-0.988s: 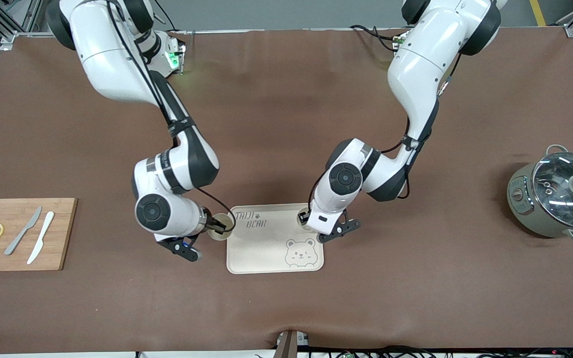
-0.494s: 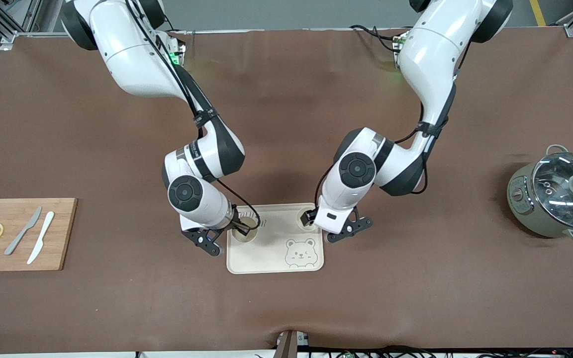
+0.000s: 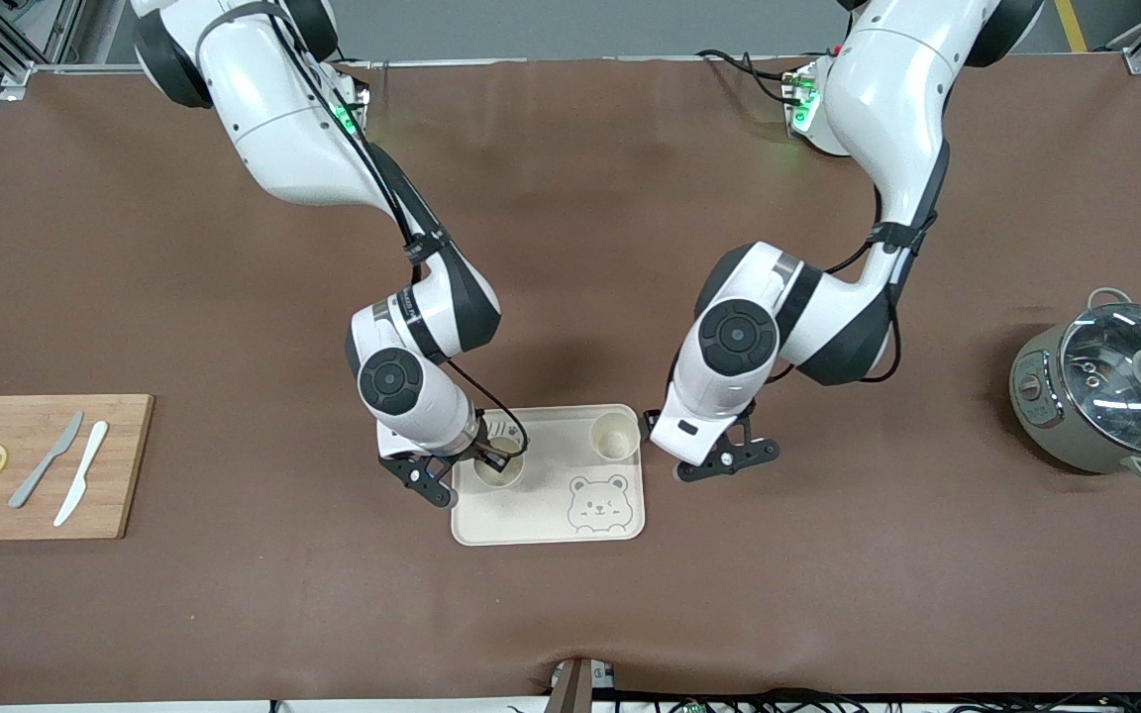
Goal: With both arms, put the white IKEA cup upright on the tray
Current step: 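Carry the cup onto the tray with the right gripper, then open the left gripper and withdraw while the right gripper releases its cup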
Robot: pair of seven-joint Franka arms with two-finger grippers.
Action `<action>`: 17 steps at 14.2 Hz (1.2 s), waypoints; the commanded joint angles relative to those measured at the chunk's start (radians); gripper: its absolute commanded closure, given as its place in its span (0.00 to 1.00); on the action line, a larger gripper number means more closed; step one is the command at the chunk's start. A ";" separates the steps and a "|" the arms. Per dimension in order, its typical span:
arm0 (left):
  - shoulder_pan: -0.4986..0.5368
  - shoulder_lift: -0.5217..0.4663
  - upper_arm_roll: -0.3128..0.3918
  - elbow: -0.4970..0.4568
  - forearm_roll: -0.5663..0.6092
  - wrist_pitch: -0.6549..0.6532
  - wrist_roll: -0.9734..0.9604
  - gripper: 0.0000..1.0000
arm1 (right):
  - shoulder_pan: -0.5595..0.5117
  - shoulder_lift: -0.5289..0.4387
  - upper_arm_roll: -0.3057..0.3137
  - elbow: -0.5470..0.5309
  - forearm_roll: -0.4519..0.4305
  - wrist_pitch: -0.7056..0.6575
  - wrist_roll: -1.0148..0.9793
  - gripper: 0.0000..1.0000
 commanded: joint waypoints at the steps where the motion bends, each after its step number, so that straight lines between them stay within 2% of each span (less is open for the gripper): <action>1: 0.075 -0.059 -0.005 -0.030 0.016 -0.031 0.125 0.00 | 0.024 0.005 -0.015 -0.009 -0.011 0.020 0.030 1.00; 3: 0.109 -0.087 -0.006 -0.033 0.016 -0.086 0.224 0.00 | 0.022 0.007 -0.015 -0.009 -0.016 0.020 0.036 1.00; 4: 0.132 -0.099 -0.007 -0.033 0.019 -0.105 0.272 0.00 | 0.020 0.007 -0.015 -0.009 -0.016 0.019 0.036 0.66; 5: 0.147 -0.118 -0.009 -0.038 0.014 -0.135 0.330 0.00 | 0.017 0.007 -0.015 -0.009 -0.014 0.019 0.036 0.15; 6: 0.172 -0.138 -0.009 -0.047 0.014 -0.163 0.367 0.00 | 0.017 0.006 -0.015 -0.007 -0.016 0.019 0.036 0.00; 10: 0.259 -0.249 -0.016 -0.130 0.005 -0.180 0.487 0.00 | 0.008 -0.020 -0.015 0.001 -0.016 0.000 0.022 0.00; 13: 0.330 -0.340 -0.016 -0.223 -0.021 -0.185 0.596 0.00 | 0.002 -0.062 -0.017 0.002 -0.016 -0.084 -0.011 0.00; 15: 0.383 -0.369 -0.016 -0.236 -0.044 -0.186 0.671 0.00 | -0.002 -0.140 -0.016 0.001 -0.016 -0.197 -0.046 0.00; 17: 0.433 -0.398 -0.016 -0.234 -0.055 -0.211 0.722 0.00 | -0.035 -0.265 -0.015 -0.001 -0.008 -0.384 -0.108 0.00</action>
